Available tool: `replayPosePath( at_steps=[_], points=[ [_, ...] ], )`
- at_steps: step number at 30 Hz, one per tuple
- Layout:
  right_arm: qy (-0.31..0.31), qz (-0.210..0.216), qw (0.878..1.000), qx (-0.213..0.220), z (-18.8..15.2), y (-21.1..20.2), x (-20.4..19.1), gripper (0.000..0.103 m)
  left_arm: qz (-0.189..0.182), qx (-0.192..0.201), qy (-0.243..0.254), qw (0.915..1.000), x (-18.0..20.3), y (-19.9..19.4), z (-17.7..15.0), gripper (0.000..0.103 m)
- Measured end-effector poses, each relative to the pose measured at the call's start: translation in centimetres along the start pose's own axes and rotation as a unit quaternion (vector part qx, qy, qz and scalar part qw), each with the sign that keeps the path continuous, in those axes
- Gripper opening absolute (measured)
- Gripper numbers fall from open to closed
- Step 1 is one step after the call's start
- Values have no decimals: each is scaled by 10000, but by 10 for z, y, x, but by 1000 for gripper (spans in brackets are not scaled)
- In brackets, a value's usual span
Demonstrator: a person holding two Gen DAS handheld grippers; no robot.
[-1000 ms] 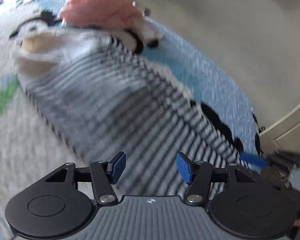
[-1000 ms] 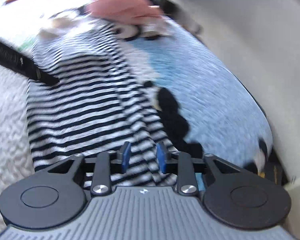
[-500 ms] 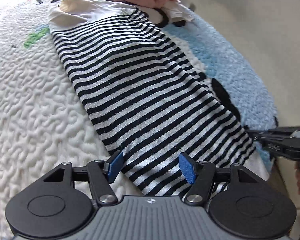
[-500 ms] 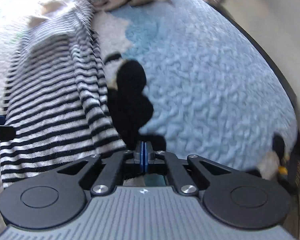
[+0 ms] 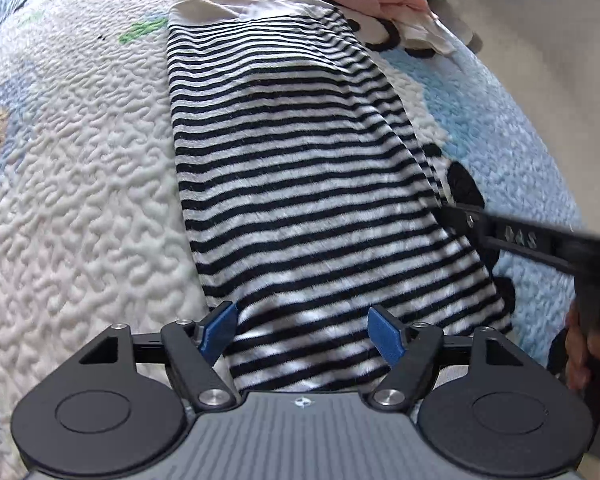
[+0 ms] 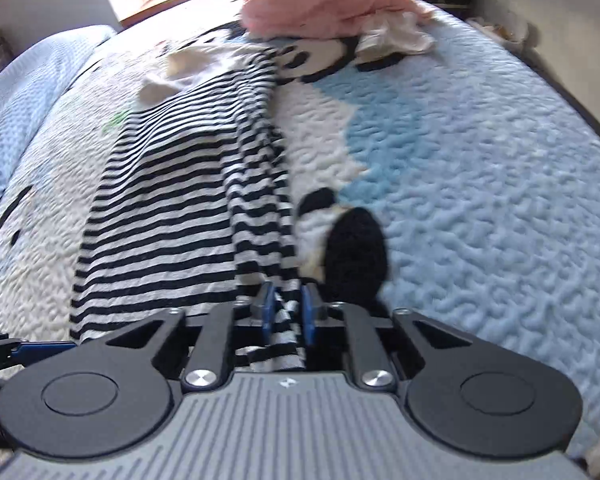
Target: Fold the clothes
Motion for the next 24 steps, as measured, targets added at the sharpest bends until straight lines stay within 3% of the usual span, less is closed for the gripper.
replayPosePath(
  at_steps=[3, 8, 11, 14, 15, 17, 22, 24],
  points=[
    [-414, -281, 9987, 53, -4, -4, -4, 3, 60, 10, 139, 9999, 3, 0, -3, 75],
    [150, -431, 9989, -116, -7, -5, 22, 0, -78, -30, 36, 10000, 0, 1, -2, 76],
    [288, -321, 9990, 152, 1, -22, 16, 9, -124, -98, 83, 9998, 0, 0, 0, 78],
    [-29, -323, 9993, 203, 7, -26, -5, 39, -210, -159, 150, 9995, 1, 2, 1, 81],
    [-209, -409, 9989, 99, 7, -21, -12, 38, -207, -176, 201, 9994, 1, 2, 2, 82],
    [-495, -532, 9971, -241, 2, -4, -22, 4, -195, -217, 315, 9991, 3, 2, 2, 82],
    [-229, -934, 9949, -292, 1, -5, -16, 5, -327, -282, 304, 9986, -1, 2, 2, 82],
    [-23, -1201, 9920, -389, -4, -5, -5, 9, -405, -277, 248, 9985, -3, 2, 3, 83]
  ],
)
Point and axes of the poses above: each gripper's, at about its wrist camera, not at the fingertips, and y roughly the way its jaws point, x to its right, z to its top, the point moved 4 cm from there along y, roughly the way its jaws point, and after that the axes turned 7 degrees about -x, right-handed, at the moved point
